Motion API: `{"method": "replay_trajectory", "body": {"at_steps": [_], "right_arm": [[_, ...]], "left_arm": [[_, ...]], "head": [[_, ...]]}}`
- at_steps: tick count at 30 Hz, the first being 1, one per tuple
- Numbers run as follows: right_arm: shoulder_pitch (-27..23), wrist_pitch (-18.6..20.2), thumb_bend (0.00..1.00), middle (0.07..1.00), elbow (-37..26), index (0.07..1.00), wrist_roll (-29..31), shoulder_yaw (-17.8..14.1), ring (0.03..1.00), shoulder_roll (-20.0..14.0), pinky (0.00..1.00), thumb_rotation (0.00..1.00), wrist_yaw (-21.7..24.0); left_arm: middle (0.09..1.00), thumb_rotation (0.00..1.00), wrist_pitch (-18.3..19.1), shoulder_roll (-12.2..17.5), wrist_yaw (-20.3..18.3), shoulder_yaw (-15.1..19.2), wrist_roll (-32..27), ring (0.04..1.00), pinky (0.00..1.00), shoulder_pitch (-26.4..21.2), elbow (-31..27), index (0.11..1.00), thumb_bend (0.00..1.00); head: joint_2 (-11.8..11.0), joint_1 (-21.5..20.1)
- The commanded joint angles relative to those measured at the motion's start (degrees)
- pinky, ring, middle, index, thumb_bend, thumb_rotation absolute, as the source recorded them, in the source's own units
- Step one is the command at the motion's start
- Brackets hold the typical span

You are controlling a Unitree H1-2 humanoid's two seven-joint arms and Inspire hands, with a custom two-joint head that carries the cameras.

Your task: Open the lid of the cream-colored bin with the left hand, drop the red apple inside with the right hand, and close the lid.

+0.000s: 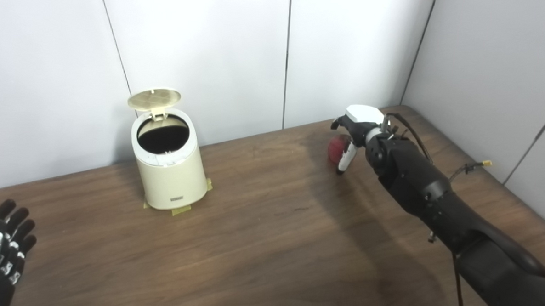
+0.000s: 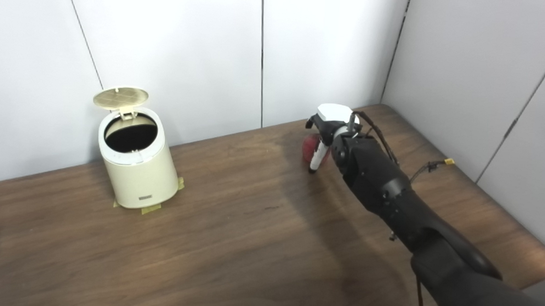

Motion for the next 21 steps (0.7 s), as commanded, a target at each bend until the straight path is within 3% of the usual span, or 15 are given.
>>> {"method": "replay_trajectory", "body": {"at_steps": [1, 12, 17, 21], "right_arm": [[-3.57, -1.02, 0.97, 0.849, 0.00, 0.782, -0.39, -0.68, 0.860, -1.61, 0.75, 0.13, -2.24], [-2.25, -2.47, 0.94, 0.871, 1.42, 0.804, 1.94, -1.33, 0.864, -1.13, 0.78, 0.11, -4.02], [-1.69, -2.82, 0.92, 0.832, 1.41, 0.794, 2.39, -1.39, 0.818, -0.93, 0.71, 0.11, -5.31], [-0.76, -5.63, 0.89, 0.735, 1.47, 0.702, 4.63, -3.46, 0.682, -0.32, 0.60, 0.03, -9.70]], "left_arm": [[0.961, 0.77, -0.54, 1.50, 1.12, 0.05, -0.89, 0.968, 0.99, -1.49, -1.81, 1.000, 0.35], [0.974, 0.73, -0.54, 2.45, 2.56, -0.57, -2.20, 0.981, 1.00, -1.80, -1.99, 1.000, 0.36], [0.976, 0.73, -0.54, 2.85, 2.69, -0.73, -2.34, 0.982, 1.00, -1.84, -2.06, 1.000, 0.36], [0.976, 0.73, -0.54, 3.08, 3.06, -1.03, -2.44, 0.983, 1.00, -1.91, -2.34, 1.000, 0.35]], "head": [[0.02, -0.07], [0.34, 0.08], [0.44, 0.09], [0.64, -0.03]]}}
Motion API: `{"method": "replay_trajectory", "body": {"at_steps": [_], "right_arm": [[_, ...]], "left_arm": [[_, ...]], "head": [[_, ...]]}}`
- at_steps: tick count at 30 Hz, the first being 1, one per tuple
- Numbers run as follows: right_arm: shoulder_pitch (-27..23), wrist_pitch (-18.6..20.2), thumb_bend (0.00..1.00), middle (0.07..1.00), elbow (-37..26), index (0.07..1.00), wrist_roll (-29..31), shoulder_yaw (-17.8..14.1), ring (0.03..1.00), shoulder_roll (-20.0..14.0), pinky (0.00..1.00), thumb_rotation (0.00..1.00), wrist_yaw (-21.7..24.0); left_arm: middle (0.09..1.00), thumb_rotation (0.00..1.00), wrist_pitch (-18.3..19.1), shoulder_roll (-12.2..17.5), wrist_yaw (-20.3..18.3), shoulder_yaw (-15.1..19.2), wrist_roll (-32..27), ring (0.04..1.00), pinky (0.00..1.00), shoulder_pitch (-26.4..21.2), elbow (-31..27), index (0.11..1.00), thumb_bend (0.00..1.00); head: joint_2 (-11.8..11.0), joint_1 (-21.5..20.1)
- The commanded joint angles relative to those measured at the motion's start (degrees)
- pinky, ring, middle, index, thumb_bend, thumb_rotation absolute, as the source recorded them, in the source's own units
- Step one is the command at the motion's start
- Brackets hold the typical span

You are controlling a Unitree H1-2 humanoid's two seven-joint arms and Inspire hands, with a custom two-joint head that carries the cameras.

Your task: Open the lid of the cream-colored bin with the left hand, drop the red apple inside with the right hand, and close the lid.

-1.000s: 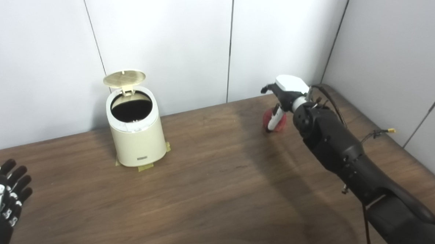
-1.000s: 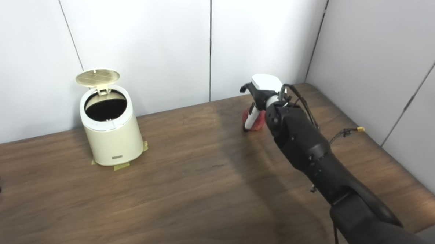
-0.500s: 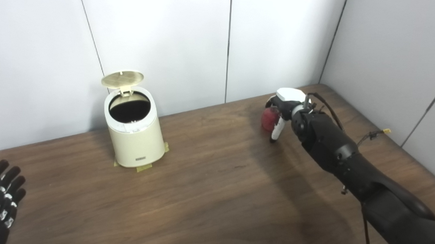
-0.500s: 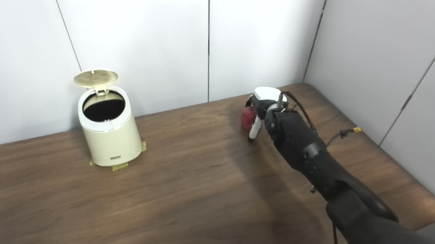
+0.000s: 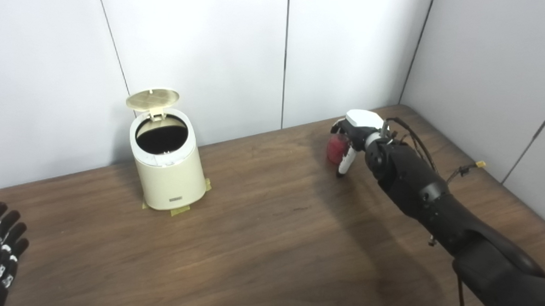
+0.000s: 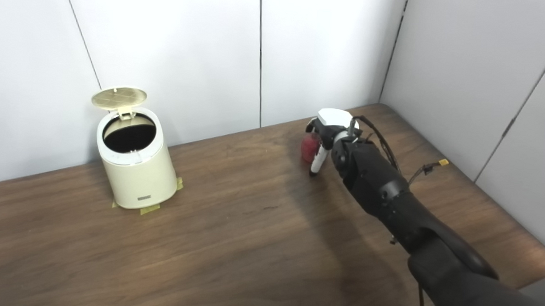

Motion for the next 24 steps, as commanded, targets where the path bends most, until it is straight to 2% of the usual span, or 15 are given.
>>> {"method": "replay_trajectory", "body": {"at_steps": [1, 2, 3, 5, 14, 21, 24], "right_arm": [[-1.64, -2.95, 0.86, 0.685, -0.67, 0.660, 1.64, -2.52, 0.629, -0.84, 0.58, 0.01, -4.57], [-1.44, -3.72, 0.70, 0.603, -0.55, 0.568, 2.21, -3.02, 0.540, -0.73, 0.55, 0.01, -5.46], [-1.26, -4.36, 0.59, 0.552, -0.43, 0.509, 2.49, -3.30, 0.485, -0.68, 0.53, 0.00, -6.19], [-0.86, -5.30, 0.54, 0.527, -0.60, 0.472, 2.76, -3.45, 0.462, -0.73, 0.49, 0.00, -7.09], [-0.47, -6.07, 0.52, 0.521, -0.47, 0.466, 3.10, -3.67, 0.442, -0.40, 0.47, 0.00, -9.27], [-0.14, -6.56, 0.52, 0.519, -0.74, 0.469, 3.50, -3.76, 0.440, -0.32, 0.48, 0.00, -10.11], [0.39, -6.42, 0.52, 0.514, -3.35, 0.473, 2.82, -3.59, 0.435, -0.37, 0.48, 0.00, -10.61]], "left_arm": [[0.975, 0.73, -0.54, 1.36, 0.47, -0.14, -0.47, 0.982, 1.00, -1.92, -2.26, 1.000, 0.36], [0.973, 0.72, -0.54, 1.39, 0.68, -0.24, -0.57, 0.981, 1.00, -1.93, -2.29, 1.000, 0.36], [0.974, 0.72, -0.54, 1.42, 0.84, -0.37, -0.63, 0.980, 1.00, -1.95, -2.35, 1.000, 0.36], [0.977, 0.72, -0.54, 1.51, 1.02, -0.66, -0.78, 0.983, 1.00, -1.98, -2.52, 1.000, 0.34], [0.973, 0.75, -0.54, 1.58, 1.81, -1.24, -0.86, 0.980, 1.00, -2.05, -2.74, 1.000, 0.30], [0.967, 0.73, -0.54, 1.37, 2.42, -1.85, -0.80, 0.974, 1.00, -2.20, -2.98, 1.000, 0.29], [0.977, 0.73, -0.54, 1.19, 2.56, -1.95, -0.70, 0.987, 1.00, -2.24, -2.99, 1.000, 0.27]], "head": [[0.08, -0.06], [0.08, -0.06], [0.16, 0.01], [0.21, 0.11], [0.31, 0.48], [0.19, 1.84], [0.13, 2.86]]}}
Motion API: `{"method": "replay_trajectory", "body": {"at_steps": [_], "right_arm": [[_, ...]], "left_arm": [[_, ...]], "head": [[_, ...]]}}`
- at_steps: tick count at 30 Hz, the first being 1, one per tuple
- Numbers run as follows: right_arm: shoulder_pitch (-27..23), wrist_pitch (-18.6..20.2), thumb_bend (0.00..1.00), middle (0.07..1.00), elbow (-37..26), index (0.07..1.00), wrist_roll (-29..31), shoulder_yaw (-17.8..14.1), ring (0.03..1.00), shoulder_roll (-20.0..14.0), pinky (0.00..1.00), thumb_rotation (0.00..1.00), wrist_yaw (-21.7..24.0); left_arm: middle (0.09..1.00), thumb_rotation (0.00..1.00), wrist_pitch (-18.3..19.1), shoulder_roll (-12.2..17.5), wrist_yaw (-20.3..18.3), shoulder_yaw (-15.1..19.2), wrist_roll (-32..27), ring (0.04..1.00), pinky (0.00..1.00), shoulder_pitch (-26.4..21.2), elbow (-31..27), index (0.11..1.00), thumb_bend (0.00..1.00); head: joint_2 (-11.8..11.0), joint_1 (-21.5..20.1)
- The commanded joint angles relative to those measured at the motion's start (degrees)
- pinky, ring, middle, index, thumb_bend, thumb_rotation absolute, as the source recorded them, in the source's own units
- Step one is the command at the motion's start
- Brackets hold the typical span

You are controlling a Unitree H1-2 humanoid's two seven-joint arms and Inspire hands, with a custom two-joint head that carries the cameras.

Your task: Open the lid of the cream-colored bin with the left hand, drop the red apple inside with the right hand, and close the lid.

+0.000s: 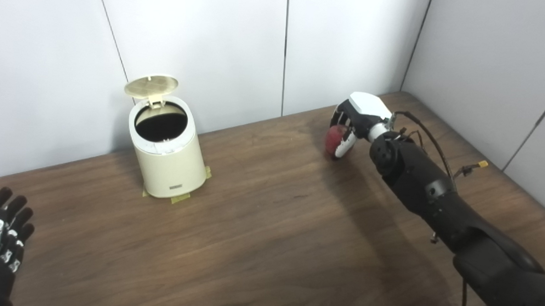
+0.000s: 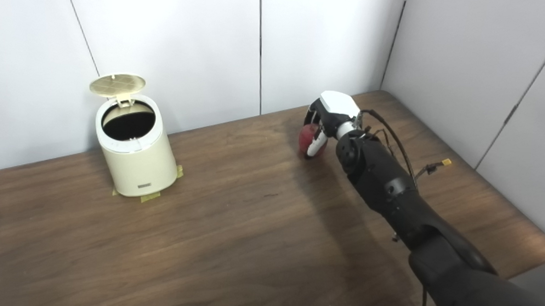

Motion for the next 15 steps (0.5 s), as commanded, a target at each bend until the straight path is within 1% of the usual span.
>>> {"method": "replay_trajectory", "body": {"at_steps": [1, 4, 5, 6, 8, 9, 10, 11, 13, 14, 15], "right_arm": [[-1.85, -1.30, 0.52, 0.512, -3.89, 0.476, -0.75, -0.82, 0.430, -1.22, 0.48, 0.00, -2.06], [-0.72, -2.32, 0.52, 0.511, -8.60, 0.478, 0.11, -1.86, 0.426, -0.74, 0.47, 0.00, -2.67], [-0.41, -2.56, 0.51, 0.500, -10.04, 0.479, 0.36, -2.18, 0.424, -0.53, 0.41, 0.00, -2.71], [-0.26, -2.83, 0.51, 0.496, -11.14, 0.479, 0.23, -2.31, 0.424, -0.34, 0.39, 0.00, -2.89], [-0.04, -3.67, 0.50, 0.492, -13.61, 0.480, -0.69, -2.28, 0.426, 0.17, 0.37, 0.00, -3.75], [0.00, -4.19, 0.50, 0.491, -15.04, 0.473, -0.80, -2.32, 0.430, 0.57, 0.38, 0.00, -4.06], [0.04, -4.77, 0.50, 0.490, -16.56, 0.472, -0.88, -2.35, 0.430, 0.99, 0.38, 0.00, -4.47], [0.08, -5.14, 0.50, 0.488, -17.48, 0.474, -0.88, -2.38, 0.427, 1.25, 0.37, 0.00, -4.72], [-0.35, -5.94, 0.50, 0.488, -19.90, 0.480, -1.05, -2.12, 0.425, 2.14, 0.38, 0.00, -4.79], [-0.52, -6.14, 0.50, 0.489, -20.65, 0.486, -1.06, -2.10, 0.423, 2.48, 0.39, 0.00, -4.62], [-0.79, -5.98, 0.50, 0.489, -22.13, 0.487, -0.96, -2.07, 0.422, 3.22, 0.40, 0.00, -4.13]], "left_arm": [[0.979, 0.73, -0.54, 0.78, 0.10, 0.23, -0.34, 0.993, 1.00, -2.12, -1.65, 1.000, 0.26], [0.989, 0.73, -0.54, 0.53, 0.15, 0.02, -0.22, 0.999, 1.00, -2.08, -1.47, 1.000, 0.27], [0.996, 0.74, -0.54, 0.38, 0.18, -0.09, -0.17, 1.000, 1.00, -2.07, -1.39, 1.000, 0.26], [0.998, 0.74, -0.54, 0.17, 0.19, -0.17, -0.15, 1.000, 1.00, -2.06, -1.34, 1.000, 0.26], [1.000, 0.73, -0.54, -0.32, 0.55, -0.58, 0.13, 1.000, 1.00, -2.04, -1.28, 1.000, 0.25], [0.999, 0.73, -0.55, -0.40, 0.06, -0.93, 1.16, 1.000, 1.00, -2.07, -1.33, 1.000, 0.24], [1.000, 0.80, -0.55, -0.60, -0.04, -1.28, 1.99, 1.000, 1.00, -2.08, -1.40, 1.000, 0.22], [1.000, 0.85, -0.55, -0.75, -0.11, -1.50, 2.57, 1.000, 1.00, -2.08, -1.45, 1.000, 0.21], [1.000, 0.87, -0.55, -1.43, 0.06, -1.98, 3.05, 1.000, 1.00, -2.23, -1.55, 1.000, 0.19], [1.000, 0.88, -0.55, -1.68, -0.02, -2.09, 3.28, 1.000, 1.00, -2.27, -1.55, 1.000, 0.19], [1.000, 0.88, -0.55, -1.93, -0.23, -2.26, 3.80, 1.000, 1.00, -2.28, -1.53, 1.000, 0.19]], "head": [[-0.02, 0.29], [-0.27, 1.60], [-0.32, 2.10], [-0.40, 2.49], [-0.54, 4.14], [-0.59, 4.68], [-0.73, 5.86], [-0.77, 6.15], [-1.08, 9.05], [-1.08, 9.05], [-1.28, 10.89]]}}
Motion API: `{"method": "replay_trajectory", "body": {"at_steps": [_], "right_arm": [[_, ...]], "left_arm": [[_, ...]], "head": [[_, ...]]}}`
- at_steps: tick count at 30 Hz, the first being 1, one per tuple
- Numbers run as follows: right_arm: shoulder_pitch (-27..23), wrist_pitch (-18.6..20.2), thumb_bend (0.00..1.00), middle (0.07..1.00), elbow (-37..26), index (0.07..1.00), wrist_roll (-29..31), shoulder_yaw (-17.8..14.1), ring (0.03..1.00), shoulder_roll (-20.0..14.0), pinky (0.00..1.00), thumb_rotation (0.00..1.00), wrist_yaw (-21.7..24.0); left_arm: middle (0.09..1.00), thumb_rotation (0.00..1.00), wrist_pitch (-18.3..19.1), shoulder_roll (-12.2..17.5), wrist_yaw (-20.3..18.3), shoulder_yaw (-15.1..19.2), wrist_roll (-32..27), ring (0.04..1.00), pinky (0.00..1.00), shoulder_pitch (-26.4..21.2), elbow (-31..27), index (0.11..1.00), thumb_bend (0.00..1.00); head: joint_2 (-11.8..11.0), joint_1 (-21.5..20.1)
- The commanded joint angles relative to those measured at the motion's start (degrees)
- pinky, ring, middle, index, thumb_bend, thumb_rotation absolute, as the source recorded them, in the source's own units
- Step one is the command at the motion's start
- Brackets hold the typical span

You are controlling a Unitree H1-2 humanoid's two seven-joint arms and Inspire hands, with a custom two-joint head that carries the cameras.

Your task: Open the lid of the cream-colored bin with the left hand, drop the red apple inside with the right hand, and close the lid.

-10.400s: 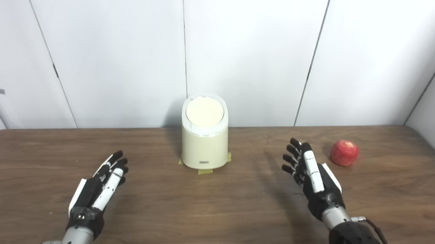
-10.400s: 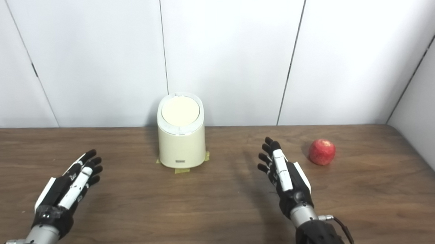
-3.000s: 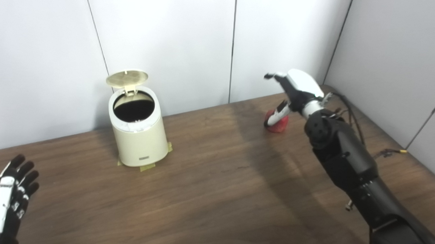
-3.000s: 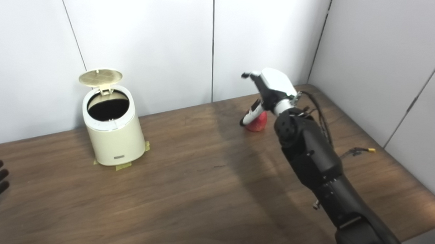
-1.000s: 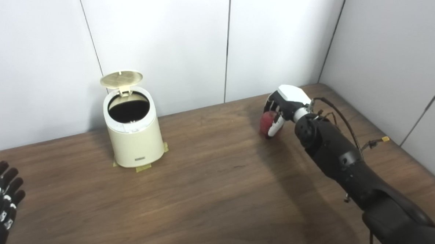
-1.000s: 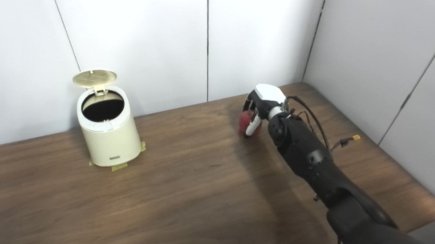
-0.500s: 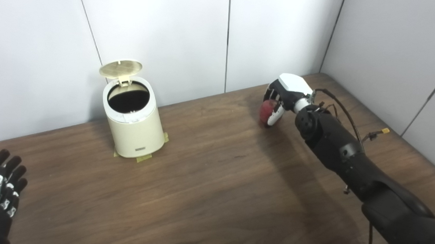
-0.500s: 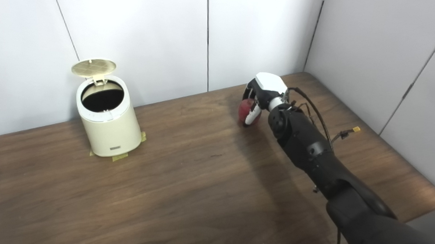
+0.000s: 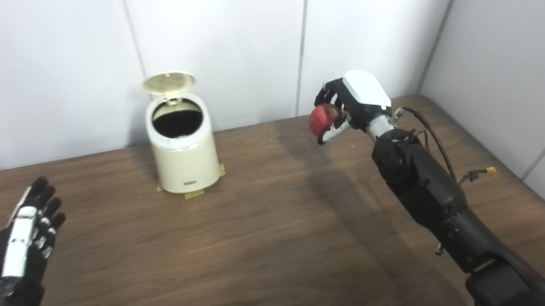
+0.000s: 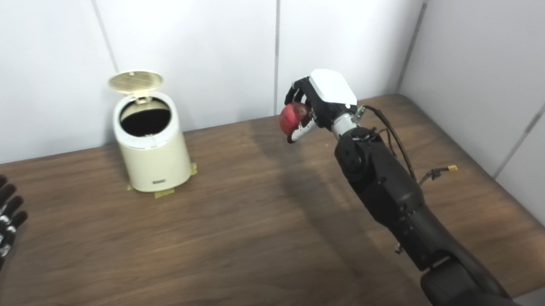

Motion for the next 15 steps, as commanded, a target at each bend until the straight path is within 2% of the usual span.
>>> {"method": "replay_trajectory", "body": {"at_steps": [1, 4, 5, 7, 11, 15], "right_arm": [[-3.53, -0.96, 0.50, 0.493, -4.75, 0.490, -0.75, -0.61, 0.419, 0.81, 0.40, 0.00, -0.26], [-4.68, -0.37, 0.50, 0.506, -9.03, 0.505, -1.37, -0.14, 0.405, 3.63, 0.39, 0.00, 0.79], [-4.95, -0.42, 0.50, 0.512, -9.78, 0.507, -1.54, -0.15, 0.409, 4.31, 0.42, 0.00, 1.03], [-6.30, -2.31, 0.50, 0.504, -11.53, 0.516, -1.77, 0.63, 0.408, 6.66, 0.44, 0.00, 0.51], [-8.59, -4.75, 0.50, 0.499, -12.60, 0.517, -2.21, 1.73, 0.394, 10.32, 0.36, 0.00, -0.09], [-10.96, -6.77, 0.50, 0.504, -11.75, 0.514, -2.08, 2.33, 0.398, 13.42, 0.34, 0.00, 0.08]], "left_arm": [[1.000, 0.88, -0.55, 0.05, -0.23, -0.16, 1.60, 1.000, 1.00, -2.15, -1.47, 1.000, 0.19], [0.988, 0.82, -0.55, -0.47, -0.46, -0.68, 3.07, 0.987, 1.00, -1.95, -1.36, 1.000, 0.22], [0.985, 0.79, -0.55, -0.61, -0.72, -0.76, 3.39, 0.986, 1.00, -1.89, -1.32, 1.000, 0.24], [0.979, 0.76, -0.57, -1.30, -1.19, -0.59, 3.97, 0.981, 1.00, -1.57, -0.78, 0.996, 0.26], [0.955, 0.66, -0.58, -3.16, -1.07, -0.14, 4.70, 0.956, 0.99, -0.96, 0.01, 0.962, 0.32], [0.938, 0.64, -0.62, -4.78, -1.81, -0.41, 6.61, 0.938, 0.97, -0.30, 0.17, 0.950, 0.36]], "head": [[-0.22, 2.52], [-0.71, 5.16], [-0.71, 5.16], [-1.24, 7.03], [-1.73, 8.88], [-2.17, 10.93]]}}
